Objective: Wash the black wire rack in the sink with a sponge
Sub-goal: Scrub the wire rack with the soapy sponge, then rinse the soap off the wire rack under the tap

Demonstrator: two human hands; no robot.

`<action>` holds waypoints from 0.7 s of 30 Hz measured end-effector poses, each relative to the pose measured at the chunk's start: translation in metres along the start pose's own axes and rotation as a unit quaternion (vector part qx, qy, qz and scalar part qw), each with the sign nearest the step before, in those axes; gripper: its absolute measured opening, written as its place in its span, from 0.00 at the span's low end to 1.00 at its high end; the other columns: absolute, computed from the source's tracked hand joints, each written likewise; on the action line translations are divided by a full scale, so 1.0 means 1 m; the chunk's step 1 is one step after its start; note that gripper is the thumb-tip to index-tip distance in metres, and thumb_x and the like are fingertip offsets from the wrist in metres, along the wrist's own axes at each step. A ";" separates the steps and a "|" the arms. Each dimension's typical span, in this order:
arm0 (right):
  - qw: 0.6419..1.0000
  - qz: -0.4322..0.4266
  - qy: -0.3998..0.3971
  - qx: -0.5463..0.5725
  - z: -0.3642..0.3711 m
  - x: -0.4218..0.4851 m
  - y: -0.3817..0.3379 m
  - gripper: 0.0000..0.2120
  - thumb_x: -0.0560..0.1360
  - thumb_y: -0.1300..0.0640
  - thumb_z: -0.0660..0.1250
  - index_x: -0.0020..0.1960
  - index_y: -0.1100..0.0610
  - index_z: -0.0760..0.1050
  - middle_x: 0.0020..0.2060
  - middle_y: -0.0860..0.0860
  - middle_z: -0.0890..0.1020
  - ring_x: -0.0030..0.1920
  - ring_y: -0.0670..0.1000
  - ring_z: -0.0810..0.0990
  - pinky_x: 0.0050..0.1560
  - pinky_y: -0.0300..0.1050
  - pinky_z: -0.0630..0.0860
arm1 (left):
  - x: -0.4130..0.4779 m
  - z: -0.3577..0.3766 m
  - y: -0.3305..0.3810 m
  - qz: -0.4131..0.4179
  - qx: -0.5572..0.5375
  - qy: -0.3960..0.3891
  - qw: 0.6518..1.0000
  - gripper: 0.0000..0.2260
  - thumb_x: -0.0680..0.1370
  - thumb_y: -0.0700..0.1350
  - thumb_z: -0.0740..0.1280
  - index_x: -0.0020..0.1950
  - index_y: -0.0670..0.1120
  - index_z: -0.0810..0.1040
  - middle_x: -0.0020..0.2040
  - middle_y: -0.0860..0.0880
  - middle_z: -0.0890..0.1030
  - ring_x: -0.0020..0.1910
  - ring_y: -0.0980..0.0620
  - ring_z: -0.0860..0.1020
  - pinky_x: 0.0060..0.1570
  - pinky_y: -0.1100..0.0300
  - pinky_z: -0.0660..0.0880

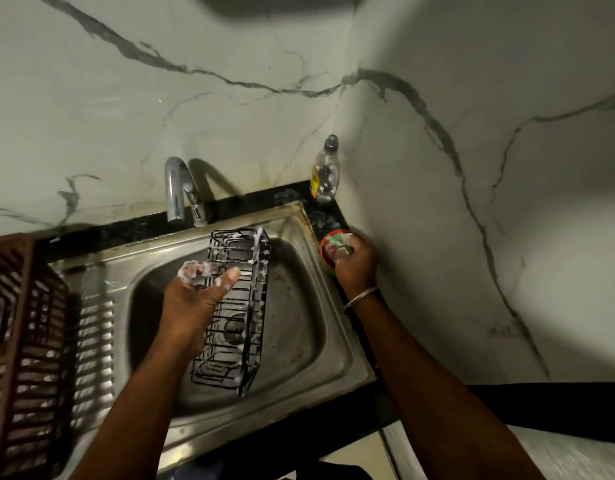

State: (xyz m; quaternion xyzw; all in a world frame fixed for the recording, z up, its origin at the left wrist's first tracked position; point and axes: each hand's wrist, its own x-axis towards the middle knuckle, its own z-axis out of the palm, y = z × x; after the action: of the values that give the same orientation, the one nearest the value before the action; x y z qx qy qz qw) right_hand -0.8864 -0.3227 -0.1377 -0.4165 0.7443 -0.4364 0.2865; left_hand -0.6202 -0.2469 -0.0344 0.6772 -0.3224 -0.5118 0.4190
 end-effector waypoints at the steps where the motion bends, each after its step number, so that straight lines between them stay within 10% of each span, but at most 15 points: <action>1: 1.000 -0.018 0.015 -0.016 0.000 -0.003 -0.001 0.16 0.76 0.61 0.68 0.61 0.62 0.83 0.58 0.55 0.84 0.58 0.55 0.82 0.66 0.52 0.78 | 0.001 0.003 0.001 -0.002 0.000 -0.003 1.000 0.27 0.67 0.58 0.81 0.62 0.50 0.80 0.60 0.49 0.83 0.60 0.49 0.79 0.66 0.38 0.75; 7: 0.976 -0.185 0.109 0.027 0.010 -0.021 -0.023 0.13 0.75 0.65 0.66 0.52 0.54 0.86 0.49 0.48 0.86 0.52 0.51 0.84 0.58 0.51 0.80 | 0.010 0.009 0.001 -0.005 -0.004 0.005 1.000 0.21 0.72 0.52 0.81 0.61 0.49 0.80 0.58 0.50 0.83 0.58 0.51 0.79 0.61 0.46 0.75; 17: 0.976 -0.114 -0.080 0.165 0.091 -0.030 -0.111 0.10 0.77 0.66 0.69 0.53 0.58 0.87 0.47 0.47 0.87 0.49 0.39 0.84 0.53 0.33 0.78 | 0.016 -0.011 -0.006 0.020 -0.014 0.042 0.999 0.19 0.74 0.45 0.82 0.58 0.40 0.79 0.51 0.49 0.86 0.45 0.63 0.85 0.42 0.68 0.78; 21: 0.973 -0.074 -0.177 0.124 0.134 -0.016 -0.129 0.06 0.76 0.63 0.73 0.52 0.59 0.87 0.45 0.50 0.88 0.44 0.45 0.85 0.47 0.41 0.81 | 0.022 -0.029 -0.014 0.008 -0.014 0.064 0.998 0.26 0.67 0.58 0.85 0.56 0.46 0.81 0.53 0.48 0.87 0.57 0.48 0.84 0.60 0.49 0.80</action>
State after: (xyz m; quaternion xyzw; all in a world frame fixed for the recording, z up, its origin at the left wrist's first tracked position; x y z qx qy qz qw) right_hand -0.7252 -0.3983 -0.0832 -0.5022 0.5889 -0.4646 0.4304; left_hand -0.5860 -0.2531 -0.0533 0.7001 -0.2929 -0.4684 0.4524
